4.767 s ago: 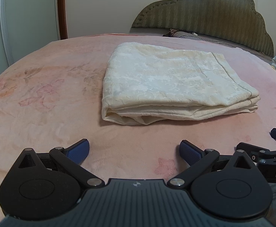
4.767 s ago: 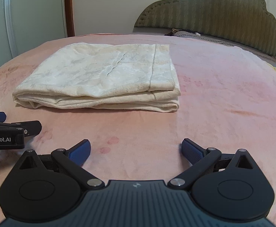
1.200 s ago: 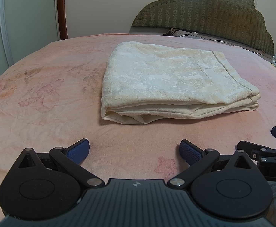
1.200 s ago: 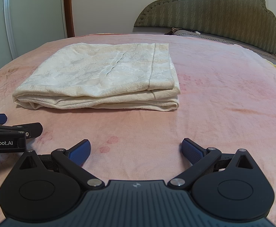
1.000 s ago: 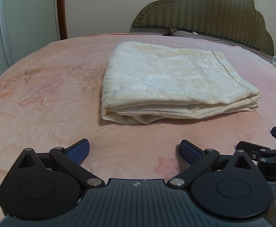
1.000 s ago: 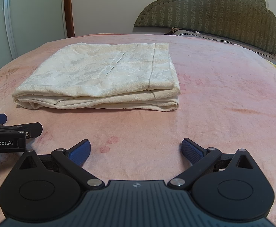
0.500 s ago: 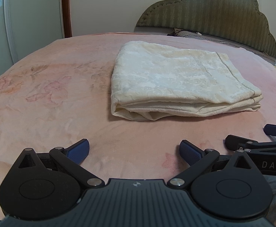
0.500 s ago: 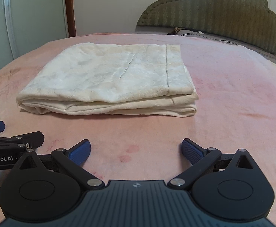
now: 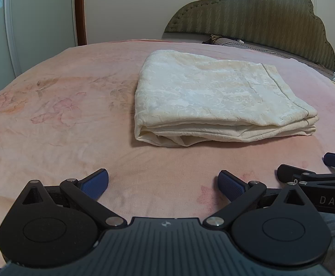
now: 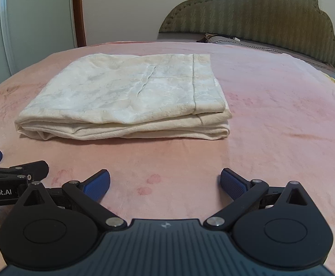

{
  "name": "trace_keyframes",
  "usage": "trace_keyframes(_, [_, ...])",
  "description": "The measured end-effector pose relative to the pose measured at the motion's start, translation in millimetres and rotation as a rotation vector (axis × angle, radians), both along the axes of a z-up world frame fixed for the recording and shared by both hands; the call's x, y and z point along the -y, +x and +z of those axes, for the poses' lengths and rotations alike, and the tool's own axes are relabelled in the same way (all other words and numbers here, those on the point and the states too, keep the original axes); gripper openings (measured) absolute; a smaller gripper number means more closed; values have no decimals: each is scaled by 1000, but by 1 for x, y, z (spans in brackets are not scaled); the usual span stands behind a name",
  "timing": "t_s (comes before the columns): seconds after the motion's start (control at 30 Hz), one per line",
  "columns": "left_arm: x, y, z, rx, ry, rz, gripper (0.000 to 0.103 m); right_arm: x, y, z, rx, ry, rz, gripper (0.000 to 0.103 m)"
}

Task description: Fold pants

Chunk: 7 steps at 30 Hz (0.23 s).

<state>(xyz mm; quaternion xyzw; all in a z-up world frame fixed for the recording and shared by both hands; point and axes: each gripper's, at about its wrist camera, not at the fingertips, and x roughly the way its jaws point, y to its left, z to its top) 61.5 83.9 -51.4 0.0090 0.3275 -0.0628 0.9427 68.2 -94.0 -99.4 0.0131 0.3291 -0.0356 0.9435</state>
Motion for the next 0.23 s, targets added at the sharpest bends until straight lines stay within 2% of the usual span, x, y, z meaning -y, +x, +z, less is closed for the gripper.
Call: trace_keyframes(0.23, [-3, -1, 1, 4, -18, -5, 103, -2, 3, 1, -1, 10, 0, 103])
